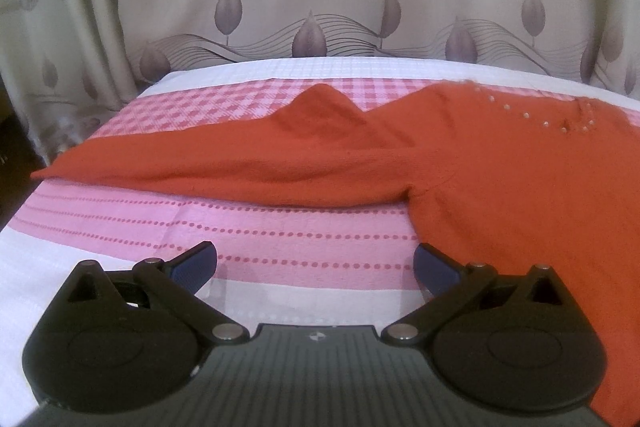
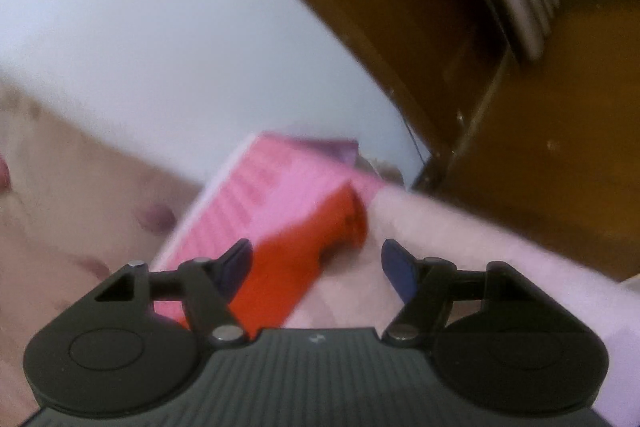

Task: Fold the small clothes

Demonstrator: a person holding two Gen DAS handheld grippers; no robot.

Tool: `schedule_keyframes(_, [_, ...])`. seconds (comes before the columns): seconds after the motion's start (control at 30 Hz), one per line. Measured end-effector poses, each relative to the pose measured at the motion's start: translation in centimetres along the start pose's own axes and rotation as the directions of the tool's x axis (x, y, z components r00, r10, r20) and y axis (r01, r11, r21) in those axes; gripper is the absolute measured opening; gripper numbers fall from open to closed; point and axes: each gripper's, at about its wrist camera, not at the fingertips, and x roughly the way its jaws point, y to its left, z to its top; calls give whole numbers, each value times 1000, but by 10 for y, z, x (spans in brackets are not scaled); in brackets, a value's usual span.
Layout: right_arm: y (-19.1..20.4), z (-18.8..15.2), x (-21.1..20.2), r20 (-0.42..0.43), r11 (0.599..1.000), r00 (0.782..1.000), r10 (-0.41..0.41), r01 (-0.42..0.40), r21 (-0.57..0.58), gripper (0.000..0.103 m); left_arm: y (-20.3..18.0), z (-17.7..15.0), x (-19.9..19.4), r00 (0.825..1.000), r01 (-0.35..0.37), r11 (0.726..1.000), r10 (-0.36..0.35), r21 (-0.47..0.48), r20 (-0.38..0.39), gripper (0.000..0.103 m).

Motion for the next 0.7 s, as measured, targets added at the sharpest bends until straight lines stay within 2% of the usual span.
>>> schedule_keyframes(0.1, [14,-3,14,11,999,1000,6,-5,-47,71,1,0,1,1000,1,1000,-1,-8,-4,103])
schedule_keyframes(0.2, [22,-4,32,14,1000,999,29,-29,-4,67,1,0,1,1000,-4,1000,4,-20,-7,103])
schedule_keyframes(0.23, [27,-4,37,32,1000,999,6,-5,-19,61,2,0,1,1000,-5,1000,5,-23,-7,103])
schedule_keyframes(0.3, [28,-2,49,30,999,999,-43,44,-21,23,3,0,1,1000,-4,1000,3,-31,-9,103])
schedule_keyframes(0.37, [23,2,52,25,998,998,-61,60,28,16,4,1,1,1000,-1,999,0,-39,-11,103])
schedule_keyframes(0.47, [17,3,42,41,996,998,-53,50,77,14,6,1,2,1000,-1,998,0,-63,-12,103])
schedule_keyframes(0.53, [21,3,32,53,995,999,-10,5,95,14,9,1,3,1000,3,996,-4,-89,-16,103])
schedule_keyframes(0.7, [75,4,7,66,987,989,129,-134,93,14,24,-2,-1,1000,13,979,-11,-204,10,103])
